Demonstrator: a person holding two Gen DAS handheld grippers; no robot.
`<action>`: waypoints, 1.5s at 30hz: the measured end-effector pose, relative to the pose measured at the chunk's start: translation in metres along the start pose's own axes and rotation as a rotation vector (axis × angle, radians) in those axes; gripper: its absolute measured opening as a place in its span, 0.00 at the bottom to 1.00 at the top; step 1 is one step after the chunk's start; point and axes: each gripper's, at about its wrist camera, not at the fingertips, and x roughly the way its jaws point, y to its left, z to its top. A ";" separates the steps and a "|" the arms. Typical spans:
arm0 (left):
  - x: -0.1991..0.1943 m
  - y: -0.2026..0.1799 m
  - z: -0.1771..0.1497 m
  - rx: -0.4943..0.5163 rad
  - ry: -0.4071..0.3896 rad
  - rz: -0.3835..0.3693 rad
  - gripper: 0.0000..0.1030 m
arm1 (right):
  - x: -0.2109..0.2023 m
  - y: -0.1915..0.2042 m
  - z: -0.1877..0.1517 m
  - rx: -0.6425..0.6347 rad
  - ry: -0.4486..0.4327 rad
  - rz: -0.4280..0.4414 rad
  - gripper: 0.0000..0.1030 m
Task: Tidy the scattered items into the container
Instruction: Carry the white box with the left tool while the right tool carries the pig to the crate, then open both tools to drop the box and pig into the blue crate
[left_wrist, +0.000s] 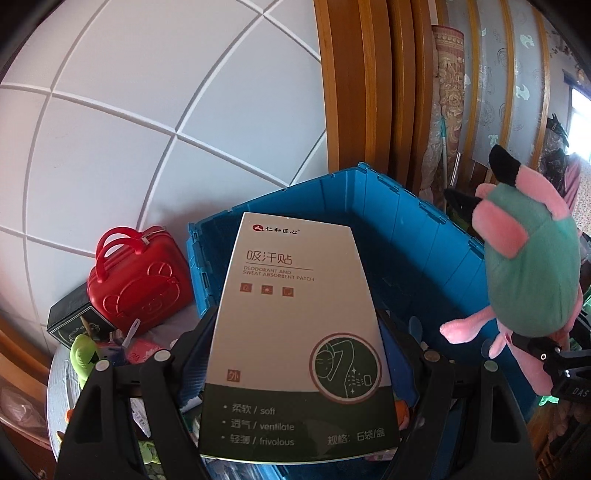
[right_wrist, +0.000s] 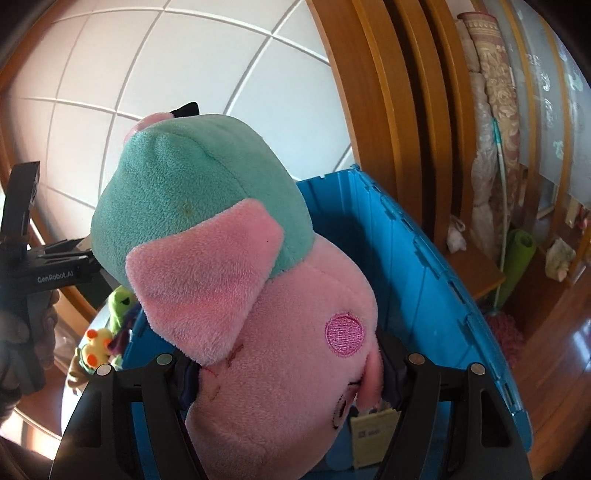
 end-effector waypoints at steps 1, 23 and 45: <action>0.004 -0.002 0.004 0.000 -0.002 -0.001 0.77 | 0.003 -0.004 0.000 0.005 0.009 0.000 0.71; 0.045 -0.026 0.060 -0.023 -0.035 -0.007 1.00 | 0.035 -0.047 0.022 -0.017 0.009 -0.003 1.00; 0.003 0.058 -0.030 -0.172 0.018 0.035 1.00 | 0.031 0.029 0.016 -0.119 0.025 0.097 1.00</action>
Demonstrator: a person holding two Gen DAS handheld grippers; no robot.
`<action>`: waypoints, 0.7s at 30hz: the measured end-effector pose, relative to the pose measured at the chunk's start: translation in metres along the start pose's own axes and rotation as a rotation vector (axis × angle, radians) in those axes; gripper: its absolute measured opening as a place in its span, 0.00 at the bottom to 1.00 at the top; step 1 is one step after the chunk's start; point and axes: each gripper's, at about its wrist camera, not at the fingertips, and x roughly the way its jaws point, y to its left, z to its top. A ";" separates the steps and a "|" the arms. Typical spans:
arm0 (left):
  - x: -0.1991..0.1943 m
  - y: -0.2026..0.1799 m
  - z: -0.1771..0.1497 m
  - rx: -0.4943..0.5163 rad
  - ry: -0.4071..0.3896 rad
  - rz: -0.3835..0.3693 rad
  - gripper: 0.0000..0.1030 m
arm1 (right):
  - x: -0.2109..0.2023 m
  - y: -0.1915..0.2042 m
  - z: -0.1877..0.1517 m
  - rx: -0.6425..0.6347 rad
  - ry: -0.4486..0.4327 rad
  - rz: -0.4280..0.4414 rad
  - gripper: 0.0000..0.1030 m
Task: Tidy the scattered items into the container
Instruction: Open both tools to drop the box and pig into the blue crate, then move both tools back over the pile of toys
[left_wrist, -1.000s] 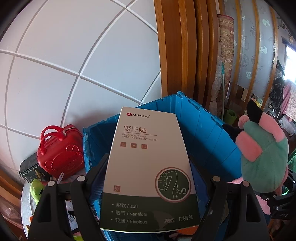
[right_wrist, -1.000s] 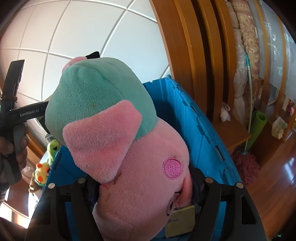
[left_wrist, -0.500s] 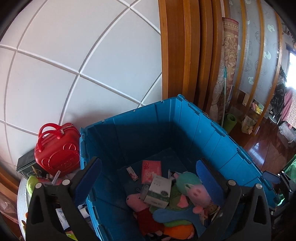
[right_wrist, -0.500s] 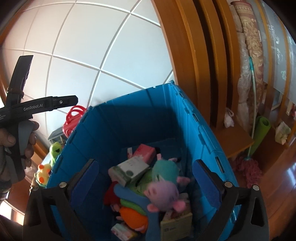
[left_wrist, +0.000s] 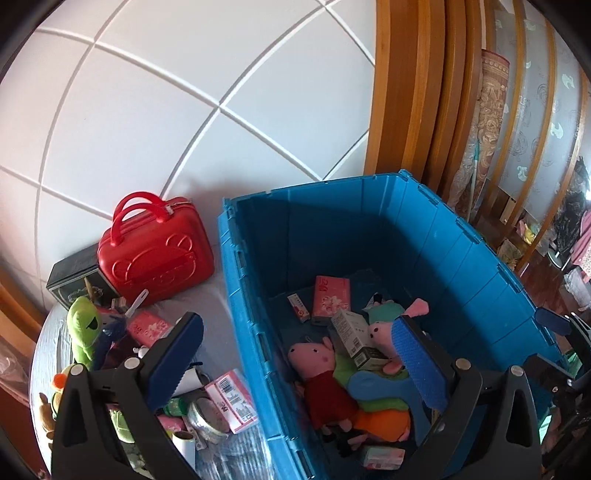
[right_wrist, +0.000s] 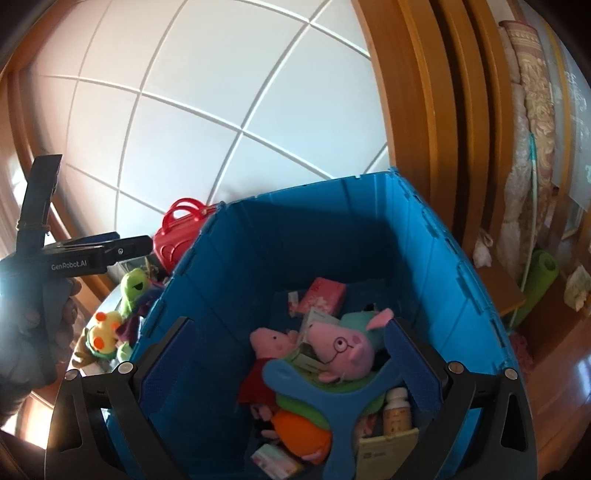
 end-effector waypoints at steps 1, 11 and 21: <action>-0.002 0.009 -0.007 -0.009 0.003 0.003 1.00 | 0.001 0.009 0.000 -0.010 0.002 0.004 1.00; -0.031 0.108 -0.064 -0.081 0.010 0.010 1.00 | 0.021 0.118 -0.003 -0.110 0.031 0.032 1.00; -0.059 0.226 -0.130 -0.177 0.053 0.113 1.00 | 0.053 0.225 -0.014 -0.175 0.063 0.086 1.00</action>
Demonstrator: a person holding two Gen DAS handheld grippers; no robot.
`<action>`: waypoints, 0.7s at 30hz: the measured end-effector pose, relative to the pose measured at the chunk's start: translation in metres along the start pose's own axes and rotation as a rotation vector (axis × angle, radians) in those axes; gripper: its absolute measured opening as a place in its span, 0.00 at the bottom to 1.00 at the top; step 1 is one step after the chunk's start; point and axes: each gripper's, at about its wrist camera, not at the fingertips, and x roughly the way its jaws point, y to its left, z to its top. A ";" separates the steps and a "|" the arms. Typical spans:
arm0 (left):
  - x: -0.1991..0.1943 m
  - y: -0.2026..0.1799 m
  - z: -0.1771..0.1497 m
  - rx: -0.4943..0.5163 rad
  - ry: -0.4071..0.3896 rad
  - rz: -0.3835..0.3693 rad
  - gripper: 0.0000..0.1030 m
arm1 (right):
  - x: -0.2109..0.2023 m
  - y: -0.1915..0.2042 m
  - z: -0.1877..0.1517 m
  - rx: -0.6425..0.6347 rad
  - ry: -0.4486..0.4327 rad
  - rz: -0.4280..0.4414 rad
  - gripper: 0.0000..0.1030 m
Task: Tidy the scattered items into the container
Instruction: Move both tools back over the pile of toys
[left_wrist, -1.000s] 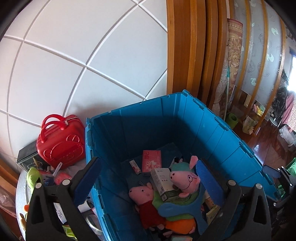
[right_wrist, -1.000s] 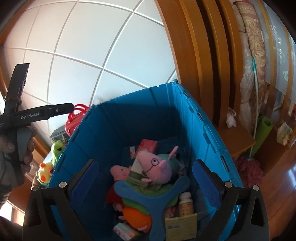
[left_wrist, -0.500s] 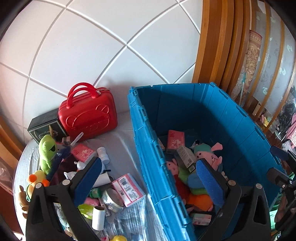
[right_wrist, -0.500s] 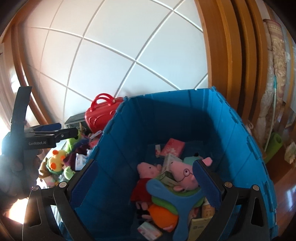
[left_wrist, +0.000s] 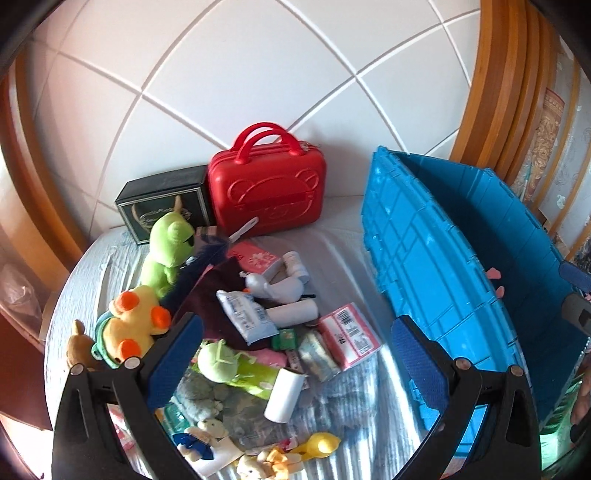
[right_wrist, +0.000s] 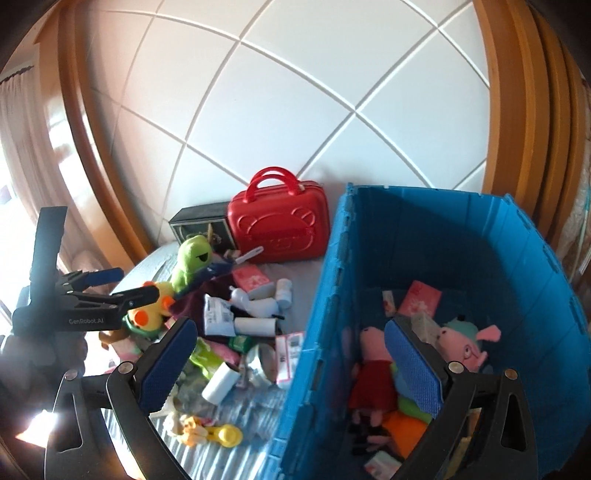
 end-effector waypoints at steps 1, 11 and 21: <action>0.000 0.013 -0.006 -0.010 0.009 0.016 1.00 | 0.005 0.010 -0.001 -0.007 0.005 0.008 1.00; 0.034 0.115 -0.101 -0.068 0.175 0.124 1.00 | 0.077 0.093 -0.052 -0.088 0.099 0.076 1.00; 0.091 0.163 -0.190 -0.070 0.361 0.113 1.00 | 0.151 0.135 -0.143 -0.094 0.269 0.089 1.00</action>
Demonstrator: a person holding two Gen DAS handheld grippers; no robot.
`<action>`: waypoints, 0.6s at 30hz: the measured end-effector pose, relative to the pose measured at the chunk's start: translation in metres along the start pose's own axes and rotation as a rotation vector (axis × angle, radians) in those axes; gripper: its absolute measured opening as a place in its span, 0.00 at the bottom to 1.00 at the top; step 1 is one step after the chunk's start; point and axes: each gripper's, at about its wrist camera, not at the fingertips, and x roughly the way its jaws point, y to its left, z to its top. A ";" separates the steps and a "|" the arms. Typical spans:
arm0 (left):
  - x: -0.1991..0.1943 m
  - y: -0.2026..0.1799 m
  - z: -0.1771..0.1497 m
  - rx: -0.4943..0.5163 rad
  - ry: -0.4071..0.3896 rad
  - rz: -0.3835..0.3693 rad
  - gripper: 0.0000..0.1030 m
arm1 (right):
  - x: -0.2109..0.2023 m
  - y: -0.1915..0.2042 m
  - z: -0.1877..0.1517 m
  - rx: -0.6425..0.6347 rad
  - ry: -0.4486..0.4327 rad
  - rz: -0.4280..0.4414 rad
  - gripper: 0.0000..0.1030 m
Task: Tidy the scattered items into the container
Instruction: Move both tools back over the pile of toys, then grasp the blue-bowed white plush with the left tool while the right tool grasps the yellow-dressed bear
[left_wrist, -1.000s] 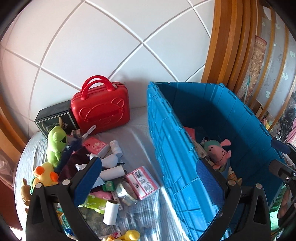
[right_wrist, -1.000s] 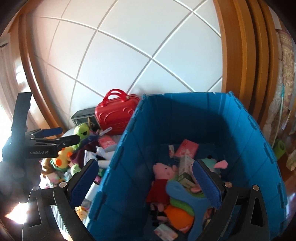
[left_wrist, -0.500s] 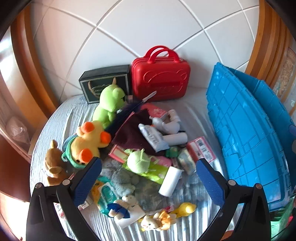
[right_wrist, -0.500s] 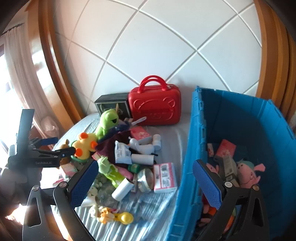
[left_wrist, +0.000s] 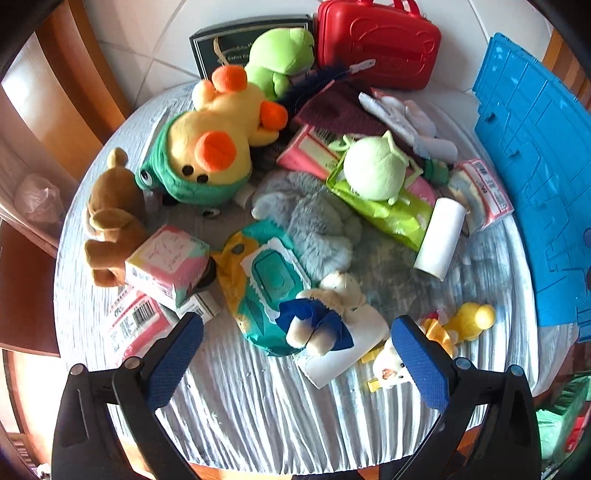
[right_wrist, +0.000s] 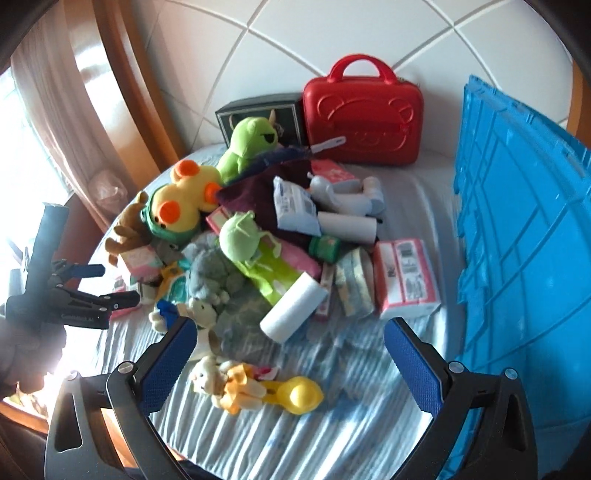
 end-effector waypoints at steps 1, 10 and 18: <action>0.008 0.002 -0.003 0.001 0.014 -0.002 1.00 | 0.008 0.004 -0.005 -0.001 0.013 0.002 1.00; 0.069 0.004 -0.009 -0.005 0.102 -0.096 1.00 | 0.069 0.029 -0.036 -0.056 0.125 -0.029 1.00; 0.105 -0.004 -0.006 0.043 0.174 -0.120 0.71 | 0.108 0.040 -0.059 -0.108 0.225 -0.026 1.00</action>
